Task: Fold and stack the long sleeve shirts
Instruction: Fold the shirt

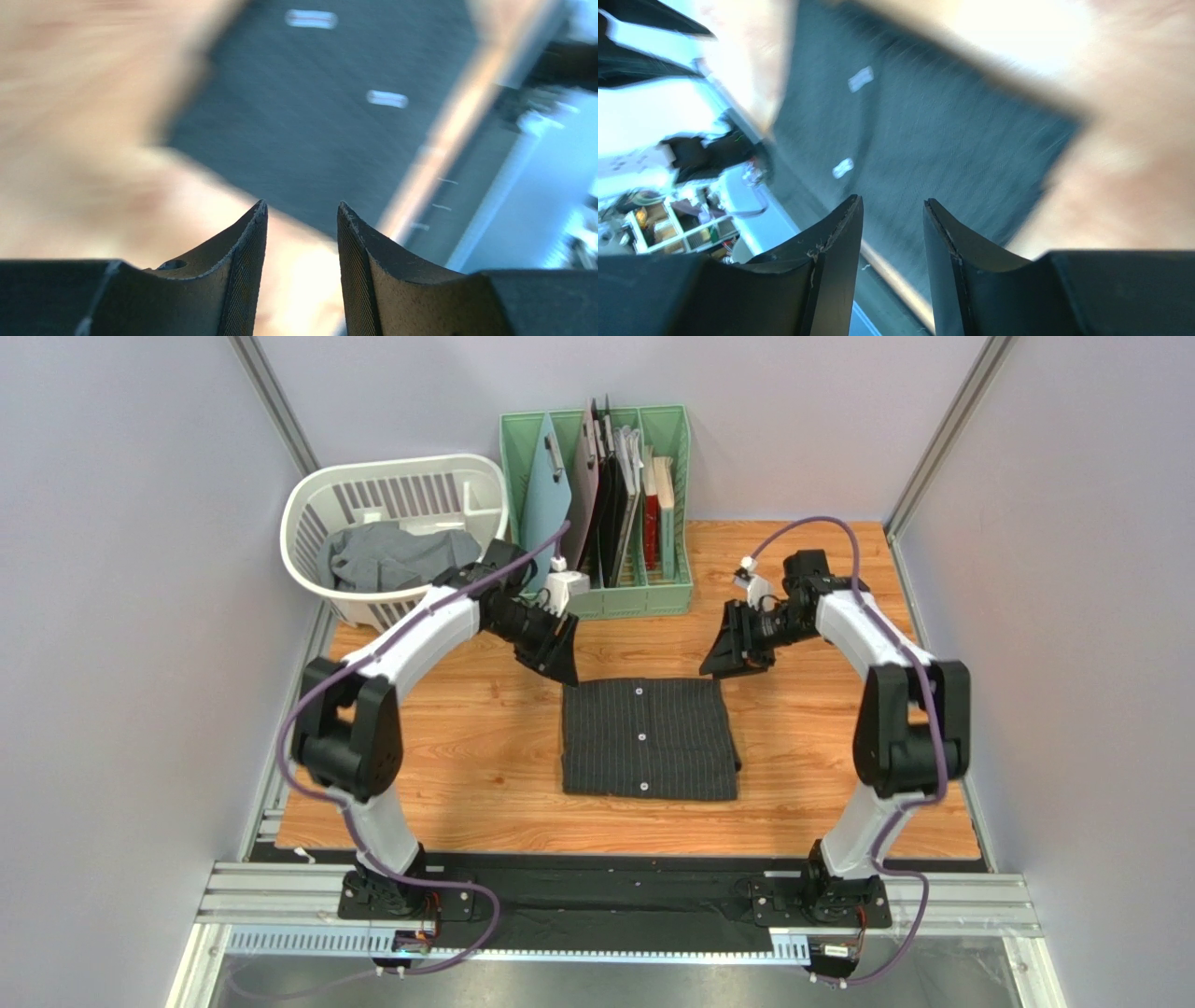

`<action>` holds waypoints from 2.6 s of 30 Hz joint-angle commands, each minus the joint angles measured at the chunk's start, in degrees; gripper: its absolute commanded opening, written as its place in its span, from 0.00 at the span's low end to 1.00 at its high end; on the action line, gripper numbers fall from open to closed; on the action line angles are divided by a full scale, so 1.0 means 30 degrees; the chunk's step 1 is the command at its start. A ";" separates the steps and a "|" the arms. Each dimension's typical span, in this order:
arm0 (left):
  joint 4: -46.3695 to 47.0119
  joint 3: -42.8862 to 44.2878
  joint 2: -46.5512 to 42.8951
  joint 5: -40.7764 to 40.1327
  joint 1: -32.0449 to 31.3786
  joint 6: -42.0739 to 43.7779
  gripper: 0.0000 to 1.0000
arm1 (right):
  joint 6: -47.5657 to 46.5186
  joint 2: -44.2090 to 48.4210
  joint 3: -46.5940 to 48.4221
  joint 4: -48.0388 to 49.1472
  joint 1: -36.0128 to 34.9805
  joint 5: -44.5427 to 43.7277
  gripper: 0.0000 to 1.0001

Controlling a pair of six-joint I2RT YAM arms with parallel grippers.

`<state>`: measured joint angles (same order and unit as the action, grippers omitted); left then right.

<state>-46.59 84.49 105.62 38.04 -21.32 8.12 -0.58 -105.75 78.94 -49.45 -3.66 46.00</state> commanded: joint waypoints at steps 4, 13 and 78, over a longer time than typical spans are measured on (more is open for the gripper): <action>0.2812 -0.5192 -0.1374 0.3081 -0.2942 -0.3436 0.46 | 0.1041 0.2356 -0.5771 0.0778 -0.1504 0.2538 0.43; 0.1703 0.0599 0.5335 0.0391 -0.1479 -0.2707 0.40 | 0.1599 -0.3005 -0.2911 0.3388 -0.0599 0.0432 0.43; 0.3051 -0.2151 -1.0365 -1.0078 0.1538 -0.1740 0.99 | 0.2803 -0.2597 0.1257 0.2071 -0.5691 -1.3753 0.80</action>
<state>-33.91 73.06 73.78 11.07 -19.59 -1.48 6.81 -111.22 82.59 -43.88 -16.95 9.28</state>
